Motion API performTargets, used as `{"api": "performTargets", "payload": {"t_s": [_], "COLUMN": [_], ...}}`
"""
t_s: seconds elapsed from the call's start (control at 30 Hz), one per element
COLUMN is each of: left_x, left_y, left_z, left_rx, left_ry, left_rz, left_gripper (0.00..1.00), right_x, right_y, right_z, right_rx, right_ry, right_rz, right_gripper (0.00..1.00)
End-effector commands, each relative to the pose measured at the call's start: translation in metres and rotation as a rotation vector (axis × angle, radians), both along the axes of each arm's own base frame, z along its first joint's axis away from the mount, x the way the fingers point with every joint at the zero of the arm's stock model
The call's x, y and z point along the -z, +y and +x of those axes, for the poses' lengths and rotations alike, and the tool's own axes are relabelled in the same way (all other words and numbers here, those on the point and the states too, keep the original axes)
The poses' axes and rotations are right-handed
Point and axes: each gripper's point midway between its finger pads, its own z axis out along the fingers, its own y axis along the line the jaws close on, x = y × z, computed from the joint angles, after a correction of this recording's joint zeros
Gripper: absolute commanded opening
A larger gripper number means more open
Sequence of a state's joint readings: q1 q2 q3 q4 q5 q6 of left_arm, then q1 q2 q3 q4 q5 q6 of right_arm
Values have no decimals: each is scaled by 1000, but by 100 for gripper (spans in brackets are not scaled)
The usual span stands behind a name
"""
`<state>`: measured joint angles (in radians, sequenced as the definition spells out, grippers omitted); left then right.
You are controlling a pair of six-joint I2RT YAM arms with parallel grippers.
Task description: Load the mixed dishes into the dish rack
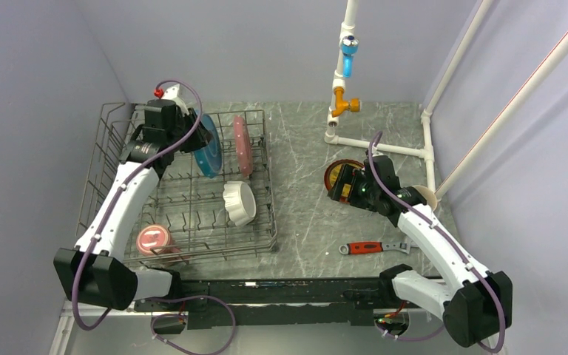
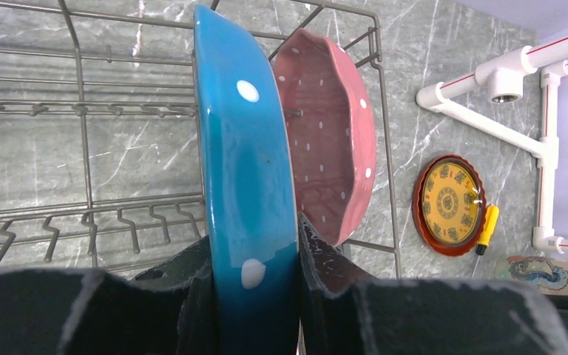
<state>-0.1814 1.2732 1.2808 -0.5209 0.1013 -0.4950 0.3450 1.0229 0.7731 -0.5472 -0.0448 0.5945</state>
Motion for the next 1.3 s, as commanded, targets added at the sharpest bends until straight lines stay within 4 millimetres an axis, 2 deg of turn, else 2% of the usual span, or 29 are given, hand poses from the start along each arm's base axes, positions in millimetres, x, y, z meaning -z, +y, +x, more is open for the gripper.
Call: {"api": "performTargets", "payload": {"t_s": [0.0, 0.4, 1.0, 1.2, 1.27], "left_x": [-76, -93, -34, -22, -21], "left_y": [-14, -25, -12, 2, -1], "left_z": [26, 37, 42, 47, 51], "left_rx": [42, 45, -43, -105, -81], "left_ry": [-235, -257, -139, -135, -137], "left_rz": [-104, -222, -216, -159, -153], "left_gripper": [0, 0, 0, 0, 0], "right_x": [-18, -13, -13, -11, -10], "right_y": [10, 14, 14, 14, 16], "right_z": [13, 15, 14, 13, 13], "right_rx": [-11, -18, -21, -23, -31], "right_ry": [-46, -25, -24, -23, -21], "right_rz": [41, 48, 49, 53, 60], "right_gripper": [98, 98, 98, 99, 100]}}
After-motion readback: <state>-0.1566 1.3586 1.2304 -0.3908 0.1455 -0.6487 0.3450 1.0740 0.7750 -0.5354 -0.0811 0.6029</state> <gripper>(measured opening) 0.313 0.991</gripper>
